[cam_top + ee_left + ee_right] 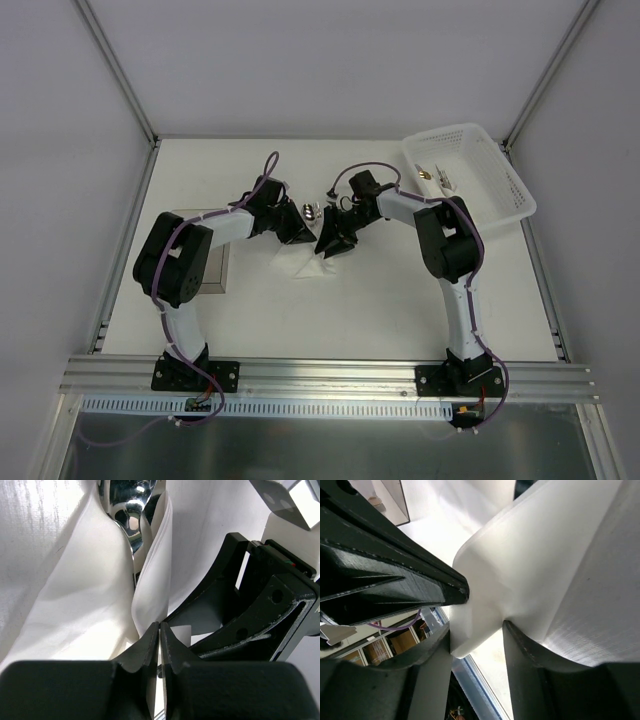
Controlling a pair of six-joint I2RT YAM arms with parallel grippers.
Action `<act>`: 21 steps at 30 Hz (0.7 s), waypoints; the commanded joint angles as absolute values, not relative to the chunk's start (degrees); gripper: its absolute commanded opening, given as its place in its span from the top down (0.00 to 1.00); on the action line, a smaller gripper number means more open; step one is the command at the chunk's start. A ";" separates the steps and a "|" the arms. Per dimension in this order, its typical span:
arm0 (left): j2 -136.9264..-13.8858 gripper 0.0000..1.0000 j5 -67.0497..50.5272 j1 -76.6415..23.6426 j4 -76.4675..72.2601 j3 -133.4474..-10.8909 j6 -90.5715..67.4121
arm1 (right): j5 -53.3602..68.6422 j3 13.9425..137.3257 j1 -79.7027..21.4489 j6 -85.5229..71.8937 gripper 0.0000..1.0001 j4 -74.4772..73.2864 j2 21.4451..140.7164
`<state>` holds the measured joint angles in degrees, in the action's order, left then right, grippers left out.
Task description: Place the utensils on the paper napkin and roll it up
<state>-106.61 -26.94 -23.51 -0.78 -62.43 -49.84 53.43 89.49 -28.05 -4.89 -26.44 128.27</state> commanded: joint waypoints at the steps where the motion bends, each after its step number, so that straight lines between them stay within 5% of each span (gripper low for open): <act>1: -102.93 0.94 -26.11 -22.76 1.05 -62.58 -47.73 | 50.19 88.94 -28.65 -2.37 0.54 -28.39 125.42; 6: -103.09 0.81 -25.31 -22.59 1.23 -67.14 -45.97 | 50.01 88.95 -28.83 -1.23 0.46 -29.26 126.03; 21: -116.80 0.80 -33.12 -23.03 2.37 -76.82 -47.81 | 49.13 89.03 -28.92 -0.79 0.32 -29.53 126.12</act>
<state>-115.52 -29.58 -23.16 1.17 -74.67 -47.48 53.67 89.36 -28.56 -2.96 -26.96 127.09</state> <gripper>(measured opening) 0.197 0.674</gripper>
